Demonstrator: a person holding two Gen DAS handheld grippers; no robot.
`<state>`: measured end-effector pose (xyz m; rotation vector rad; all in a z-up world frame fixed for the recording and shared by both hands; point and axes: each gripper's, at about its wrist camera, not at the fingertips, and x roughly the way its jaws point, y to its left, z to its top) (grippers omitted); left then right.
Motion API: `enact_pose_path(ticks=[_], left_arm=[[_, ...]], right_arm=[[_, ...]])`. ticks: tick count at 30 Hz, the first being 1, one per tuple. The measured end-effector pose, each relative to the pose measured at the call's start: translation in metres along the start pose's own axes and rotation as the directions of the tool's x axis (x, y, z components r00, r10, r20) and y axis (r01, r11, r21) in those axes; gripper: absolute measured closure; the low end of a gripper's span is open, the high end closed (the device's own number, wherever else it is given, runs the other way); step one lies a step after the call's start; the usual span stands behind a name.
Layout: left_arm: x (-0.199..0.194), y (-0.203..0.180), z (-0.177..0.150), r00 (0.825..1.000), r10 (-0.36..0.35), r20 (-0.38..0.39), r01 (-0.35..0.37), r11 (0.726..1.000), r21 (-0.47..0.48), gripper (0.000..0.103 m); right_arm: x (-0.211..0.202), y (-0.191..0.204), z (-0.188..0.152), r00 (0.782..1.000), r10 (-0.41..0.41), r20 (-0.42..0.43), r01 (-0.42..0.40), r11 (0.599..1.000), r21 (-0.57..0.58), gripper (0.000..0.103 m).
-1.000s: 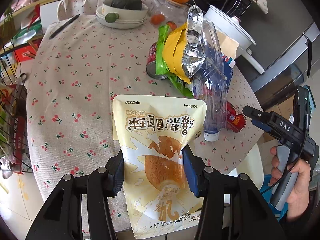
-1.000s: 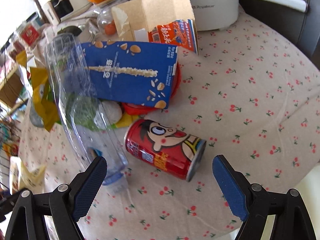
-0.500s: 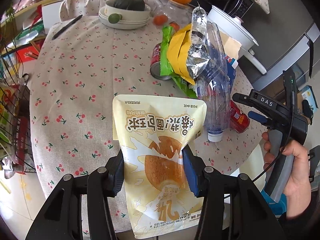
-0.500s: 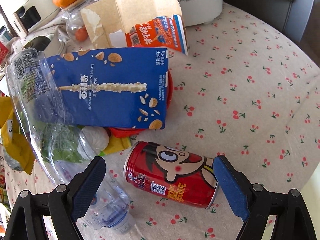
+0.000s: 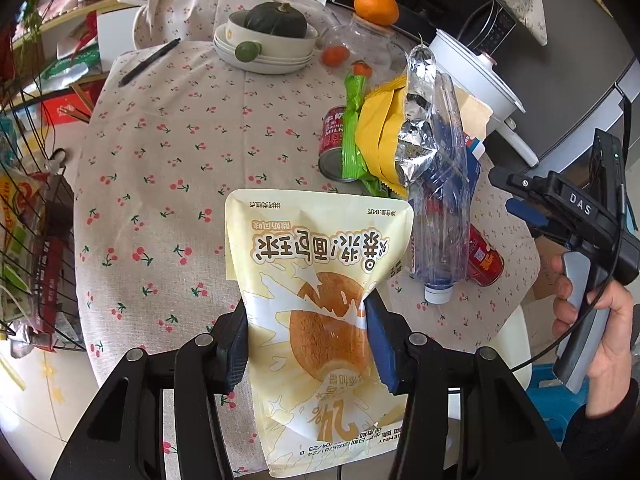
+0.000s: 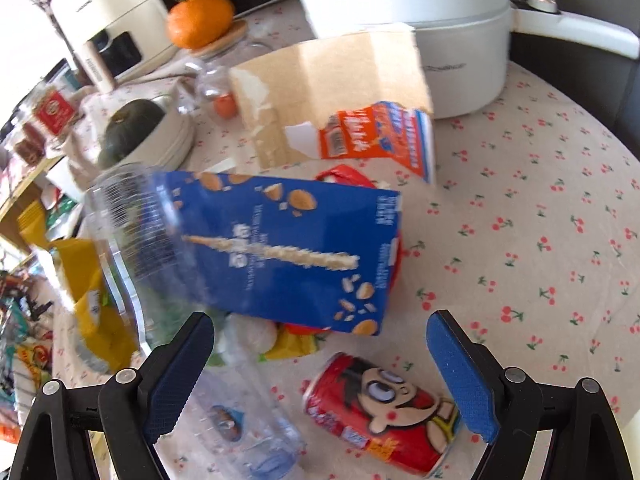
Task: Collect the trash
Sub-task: 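Grasp the clear plastic bottle with the right gripper and lift it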
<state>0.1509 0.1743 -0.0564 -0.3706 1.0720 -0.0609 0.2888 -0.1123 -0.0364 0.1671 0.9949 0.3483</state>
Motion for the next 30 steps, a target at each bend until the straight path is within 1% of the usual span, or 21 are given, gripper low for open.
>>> enact_pose_path(ticks=[2, 4, 6, 8, 13, 14, 17, 23, 30], left_arm=[[-0.001, 0.0, 0.002, 1.0, 0.002, 0.005, -0.002, 1.0, -0.005, 0.049], [0.0, 0.001, 0.002, 1.0, 0.009, 0.006, -0.009, 1.0, -0.005, 0.049], [0.001, 0.0, 0.0, 1.0, 0.013, 0.002, -0.013, 1.0, -0.002, 0.049], [0.001, 0.0, -0.001, 1.0, 0.014, -0.001, -0.014, 1.0, 0.002, 0.049], [-0.007, 0.002, -0.001, 1.0, 0.01, 0.018, -0.01, 1.0, 0.002, 0.049], [-0.008, 0.003, 0.0, 1.0, 0.005, 0.02, -0.005, 1.0, -0.003, 0.049], [-0.013, 0.005, -0.001, 1.0, -0.006, 0.029, 0.006, 1.0, -0.014, 0.049], [-0.022, 0.007, -0.001, 0.999, -0.014, 0.043, 0.015, 1.0, -0.02, 0.049], [-0.016, 0.01, -0.005, 1.0, -0.005, 0.023, 0.006, 1.0, -0.026, 0.049]], right_arm=[[-0.001, 0.024, -0.008, 0.999, 0.039, -0.007, -0.039, 0.995, -0.093, 0.012], [0.005, 0.044, -0.016, 0.998, 0.053, -0.02, -0.056, 0.984, -0.172, 0.013], [0.018, 0.058, -0.021, 0.998, 0.039, -0.043, -0.048, 0.973, -0.224, 0.015], [0.034, 0.067, -0.026, 0.998, -0.002, -0.056, -0.012, 0.969, -0.248, 0.021], [0.056, 0.068, -0.029, 0.996, -0.037, -0.081, 0.017, 0.972, -0.235, 0.025], [0.06, 0.068, -0.029, 0.995, -0.038, -0.088, 0.016, 0.973, -0.23, 0.03], [0.061, 0.068, -0.029, 0.995, -0.051, -0.089, 0.03, 0.974, -0.225, 0.033], [0.041, 0.066, -0.025, 0.996, -0.074, -0.053, 0.063, 0.98, -0.186, 0.036], [0.006, 0.062, -0.027, 0.998, -0.066, -0.001, 0.065, 0.99, -0.128, 0.038]])
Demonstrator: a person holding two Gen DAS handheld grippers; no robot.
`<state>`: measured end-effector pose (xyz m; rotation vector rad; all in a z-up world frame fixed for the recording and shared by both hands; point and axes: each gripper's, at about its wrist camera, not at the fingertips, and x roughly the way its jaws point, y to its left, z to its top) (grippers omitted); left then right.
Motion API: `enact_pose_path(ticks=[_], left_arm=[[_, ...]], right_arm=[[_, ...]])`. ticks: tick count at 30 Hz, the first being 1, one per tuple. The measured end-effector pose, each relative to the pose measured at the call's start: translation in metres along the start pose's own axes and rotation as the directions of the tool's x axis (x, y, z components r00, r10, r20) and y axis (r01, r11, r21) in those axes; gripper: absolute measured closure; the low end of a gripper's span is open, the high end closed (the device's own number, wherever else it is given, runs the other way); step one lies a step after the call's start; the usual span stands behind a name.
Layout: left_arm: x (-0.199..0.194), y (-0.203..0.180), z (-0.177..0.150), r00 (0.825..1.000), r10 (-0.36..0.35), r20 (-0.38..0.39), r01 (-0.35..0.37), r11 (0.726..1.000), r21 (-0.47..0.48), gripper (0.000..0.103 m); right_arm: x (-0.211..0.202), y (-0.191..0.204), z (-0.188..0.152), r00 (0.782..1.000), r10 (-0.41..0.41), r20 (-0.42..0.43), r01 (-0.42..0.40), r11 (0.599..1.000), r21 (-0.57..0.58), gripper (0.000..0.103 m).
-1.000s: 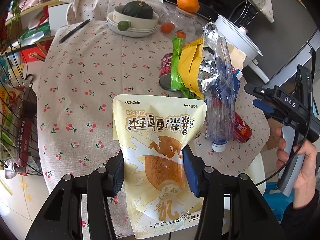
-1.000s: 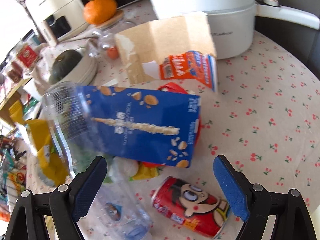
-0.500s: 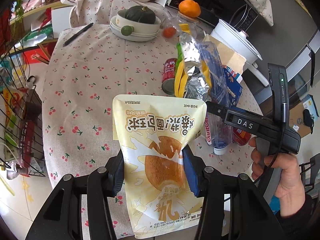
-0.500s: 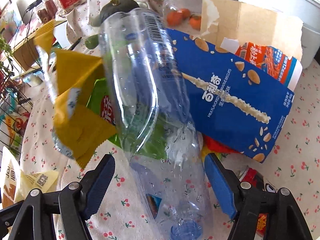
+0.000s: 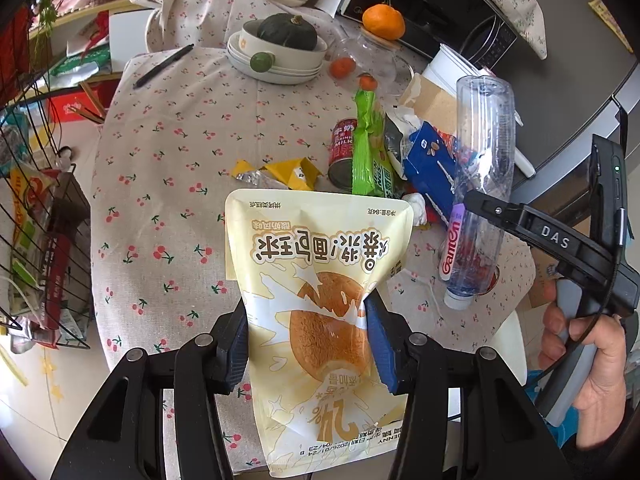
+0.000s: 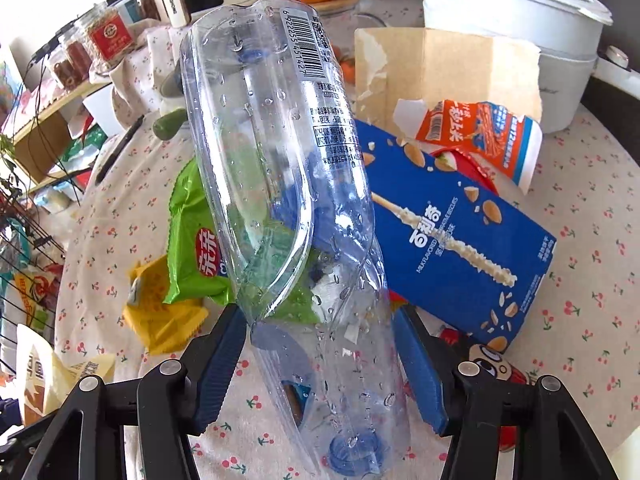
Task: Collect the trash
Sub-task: 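Grasp the clear plastic bottle with the right gripper and lift it, then carry the pouch and bottle to the white bin, releasing the pouch from the left gripper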
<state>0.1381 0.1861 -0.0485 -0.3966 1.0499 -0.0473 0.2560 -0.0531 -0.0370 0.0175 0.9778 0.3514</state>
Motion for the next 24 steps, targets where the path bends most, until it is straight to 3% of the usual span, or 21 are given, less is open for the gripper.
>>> enact_pose_path(ticks=[7, 17, 24], left_arm=[[0.0, -0.011, -0.003, 1.0, -0.018, -0.001, 0.018, 1.0, 0.01, 0.049], [-0.009, -0.069, -0.016, 0.997, -0.079, 0.007, 0.078, 0.991, 0.11, 0.049], [-0.007, -0.121, -0.033, 0.991, -0.128, -0.023, 0.13, 0.967, 0.217, 0.049]], right_arm=[[-0.055, -0.009, -0.012, 0.997, 0.035, 0.066, -0.037, 0.999, 0.023, 0.038], [-0.121, -0.067, -0.066, 0.989, 0.013, 0.149, -0.03, 0.993, 0.111, 0.038], [-0.133, -0.123, -0.1, 0.995, 0.011, 0.095, -0.034, 0.97, 0.242, 0.038]])
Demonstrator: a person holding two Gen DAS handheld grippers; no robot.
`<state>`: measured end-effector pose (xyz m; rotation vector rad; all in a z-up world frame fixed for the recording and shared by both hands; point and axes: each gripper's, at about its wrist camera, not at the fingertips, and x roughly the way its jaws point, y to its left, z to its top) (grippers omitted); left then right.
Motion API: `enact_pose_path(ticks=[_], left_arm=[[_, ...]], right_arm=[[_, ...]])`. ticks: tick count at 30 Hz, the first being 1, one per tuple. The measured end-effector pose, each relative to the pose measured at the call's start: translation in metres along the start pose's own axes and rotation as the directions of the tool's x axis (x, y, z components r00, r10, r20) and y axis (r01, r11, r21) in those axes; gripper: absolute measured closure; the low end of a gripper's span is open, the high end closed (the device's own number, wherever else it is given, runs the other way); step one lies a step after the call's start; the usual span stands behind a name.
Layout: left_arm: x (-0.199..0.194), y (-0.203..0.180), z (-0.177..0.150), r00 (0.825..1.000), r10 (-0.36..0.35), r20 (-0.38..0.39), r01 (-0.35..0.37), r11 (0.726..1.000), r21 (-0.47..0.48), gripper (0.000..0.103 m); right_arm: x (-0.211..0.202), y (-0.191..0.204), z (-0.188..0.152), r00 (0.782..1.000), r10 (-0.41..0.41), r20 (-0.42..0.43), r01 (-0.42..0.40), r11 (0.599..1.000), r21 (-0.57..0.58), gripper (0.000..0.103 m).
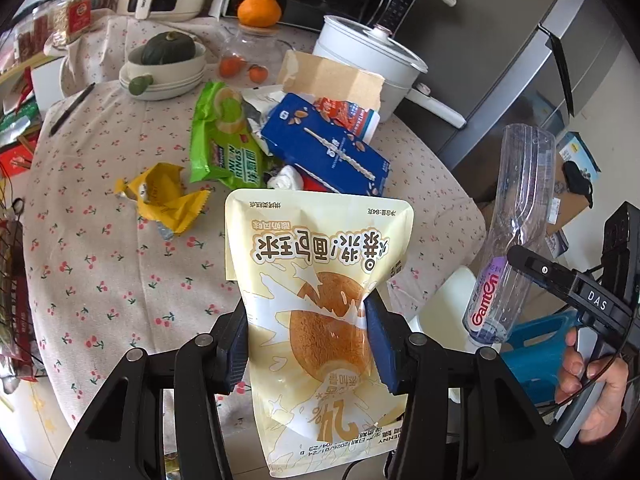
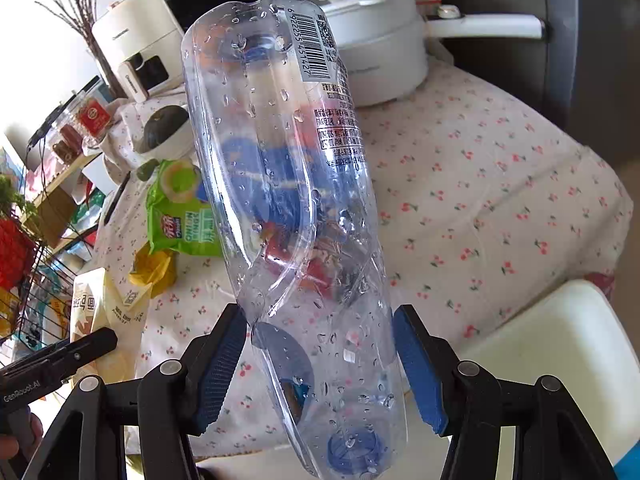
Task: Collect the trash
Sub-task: 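Carry the pouch and bottle to the white bin, releasing the pouch from the left gripper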
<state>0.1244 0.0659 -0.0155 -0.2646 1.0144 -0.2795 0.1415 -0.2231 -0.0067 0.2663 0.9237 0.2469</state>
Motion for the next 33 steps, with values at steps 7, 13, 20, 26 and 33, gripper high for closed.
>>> enact_pose_path(ticks=[7, 13, 20, 26, 33], left_arm=[[0.027, -0.058, -0.007, 0.997, -0.065, -0.052, 0.07, 0.992, 0.105, 0.049], [0.066, -0.136, -0.02, 0.983, -0.14, -0.117, 0.162, 0.964, 0.211, 0.049], [0.122, -0.218, -0.035, 0.959, -0.234, -0.162, 0.272, 0.921, 0.278, 0.049], [0.162, -0.256, -0.056, 0.94, -0.266, -0.212, 0.325, 0.886, 0.33, 0.049], [0.192, -0.29, -0.081, 0.929, -0.28, -0.244, 0.361, 0.831, 0.423, 0.048]], right_arm=[[-0.049, -0.048, -0.006, 0.993, -0.085, 0.084, 0.081, 0.995, 0.054, 0.038], [-0.086, -0.104, -0.021, 0.98, -0.169, 0.109, 0.153, 0.979, 0.137, 0.038], [-0.11, -0.154, -0.039, 0.955, -0.28, 0.101, 0.261, 0.95, 0.172, 0.038], [-0.128, -0.194, -0.054, 0.937, -0.335, 0.097, 0.307, 0.925, 0.225, 0.038], [-0.132, -0.223, -0.064, 0.931, -0.361, 0.06, 0.331, 0.902, 0.278, 0.037]])
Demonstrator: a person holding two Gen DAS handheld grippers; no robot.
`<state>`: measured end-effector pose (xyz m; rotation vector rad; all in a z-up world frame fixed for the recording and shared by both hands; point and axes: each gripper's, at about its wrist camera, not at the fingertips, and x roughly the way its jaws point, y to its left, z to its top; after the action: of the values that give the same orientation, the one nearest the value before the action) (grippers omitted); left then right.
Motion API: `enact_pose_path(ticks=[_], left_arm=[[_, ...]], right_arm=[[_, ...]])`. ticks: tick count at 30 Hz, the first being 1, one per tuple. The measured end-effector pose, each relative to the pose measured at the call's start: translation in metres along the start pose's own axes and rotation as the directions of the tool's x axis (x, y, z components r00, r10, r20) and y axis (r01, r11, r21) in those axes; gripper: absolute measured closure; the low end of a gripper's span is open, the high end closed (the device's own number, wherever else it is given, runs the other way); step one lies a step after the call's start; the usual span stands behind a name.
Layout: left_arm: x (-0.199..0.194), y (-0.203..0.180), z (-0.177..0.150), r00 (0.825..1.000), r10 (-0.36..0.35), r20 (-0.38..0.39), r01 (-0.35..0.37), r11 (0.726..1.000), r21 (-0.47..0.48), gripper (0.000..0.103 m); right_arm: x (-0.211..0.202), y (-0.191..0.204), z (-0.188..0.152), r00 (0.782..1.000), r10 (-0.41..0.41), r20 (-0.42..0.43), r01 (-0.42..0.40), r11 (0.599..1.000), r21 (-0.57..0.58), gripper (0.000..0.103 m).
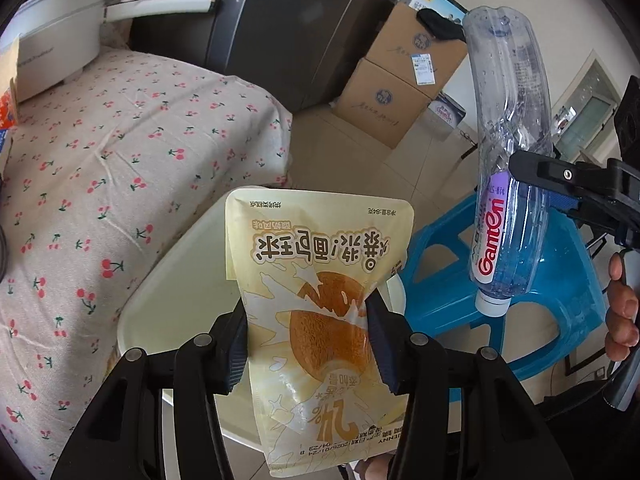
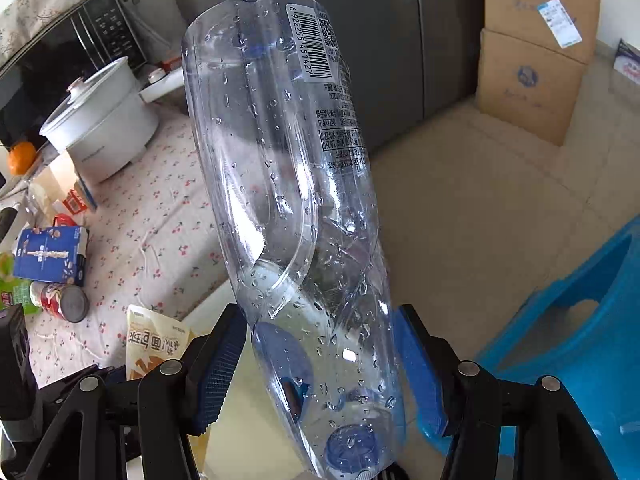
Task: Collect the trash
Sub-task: 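Carry the pouch and bottle to the white bin, releasing the pouch from the left gripper, then lower the bottle into the white bin and open the right gripper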
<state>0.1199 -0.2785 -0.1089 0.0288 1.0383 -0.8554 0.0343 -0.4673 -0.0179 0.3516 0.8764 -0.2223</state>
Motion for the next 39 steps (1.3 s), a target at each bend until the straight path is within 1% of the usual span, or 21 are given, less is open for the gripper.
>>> enact_pose_path(ticks=[2, 3, 4, 7, 9, 14, 16, 17, 19, 21, 23, 25, 31, 34, 37, 39], left_arm=[[0.008, -0.004, -0.002, 1.0, -0.004, 0.003, 0.004, 1.0, 0.023, 0.042], [0.01, -0.006, -0.002, 1.0, 0.009, 0.014, -0.01, 0.999, 0.038, 0.037], [0.011, -0.007, -0.002, 0.999, 0.026, 0.023, -0.028, 0.998, 0.053, 0.028], [0.006, -0.005, -0.001, 0.996, 0.069, 0.055, -0.072, 0.996, 0.058, 0.016], [-0.001, 0.001, 0.001, 0.994, 0.089, 0.067, -0.091, 0.995, 0.035, 0.013], [-0.031, 0.018, -0.002, 0.984, 0.16, 0.078, -0.159, 0.987, -0.012, 0.011], [-0.049, 0.024, -0.004, 0.975, 0.202, 0.09, -0.202, 0.979, -0.009, 0.005], [-0.058, 0.028, -0.005, 0.97, 0.224, 0.094, -0.225, 0.974, -0.005, 0.004], [-0.077, 0.037, -0.01, 0.955, 0.276, 0.11, -0.278, 0.961, -0.006, 0.0], [-0.095, 0.048, -0.018, 0.942, 0.317, 0.113, -0.318, 0.948, -0.014, 0.0], [-0.113, 0.06, -0.024, 0.93, 0.35, 0.111, -0.349, 0.937, -0.03, 0.0], [-0.134, 0.073, -0.031, 0.915, 0.388, 0.113, -0.384, 0.922, -0.056, 0.0], [-0.196, 0.11, -0.058, 0.886, 0.446, 0.127, -0.429, 0.892, -0.145, 0.0], [-0.219, 0.127, -0.071, 0.877, 0.464, 0.122, -0.441, 0.879, -0.18, 0.0], [-0.24, 0.141, -0.082, 0.868, 0.48, 0.127, -0.45, 0.869, -0.206, 0.0], [-0.253, 0.15, -0.089, 0.863, 0.488, 0.134, -0.453, 0.863, -0.224, 0.0]], right_arm=[[0.002, -0.002, -0.001, 1.0, -0.001, -0.005, 0.001, 1.0, 0.006, 0.037], [0.002, -0.004, -0.001, 1.0, -0.003, -0.005, 0.003, 1.0, 0.008, 0.037], [0.003, -0.005, -0.001, 1.0, -0.006, -0.005, 0.006, 1.0, 0.008, 0.037], [0.005, -0.007, 0.0, 1.0, -0.001, -0.007, 0.001, 1.0, 0.018, 0.037], [0.007, -0.005, 0.0, 1.0, 0.012, -0.012, -0.012, 1.0, 0.023, 0.037], [0.018, 0.007, 0.0, 0.998, 0.034, -0.046, -0.034, 0.999, 0.013, 0.037], [0.028, 0.015, -0.002, 0.995, 0.049, -0.081, -0.048, 0.999, 0.01, 0.037], [0.034, 0.02, -0.003, 0.993, 0.056, -0.103, -0.055, 0.998, 0.009, 0.037], [0.045, 0.029, -0.007, 0.988, 0.07, -0.139, -0.069, 0.998, 0.011, 0.037], [0.056, 0.038, -0.009, 0.985, 0.073, -0.158, -0.071, 0.997, 0.017, 0.037], [0.069, 0.048, -0.011, 0.984, 0.051, -0.172, -0.05, 0.999, 0.008, 0.037], [0.084, 0.061, -0.016, 0.982, 0.02, -0.189, -0.023, 1.0, -0.014, 0.037], [0.122, 0.09, -0.033, 0.968, -0.043, -0.246, 0.035, 0.999, -0.038, 0.037], [0.138, 0.098, -0.037, 0.961, -0.072, -0.269, 0.064, 0.997, -0.041, 0.037], [0.15, 0.1, -0.041, 0.957, -0.09, -0.276, 0.09, 0.996, -0.012, 0.037], [0.157, 0.102, -0.045, 0.951, -0.126, -0.283, 0.124, 0.992, -0.024, 0.037]])
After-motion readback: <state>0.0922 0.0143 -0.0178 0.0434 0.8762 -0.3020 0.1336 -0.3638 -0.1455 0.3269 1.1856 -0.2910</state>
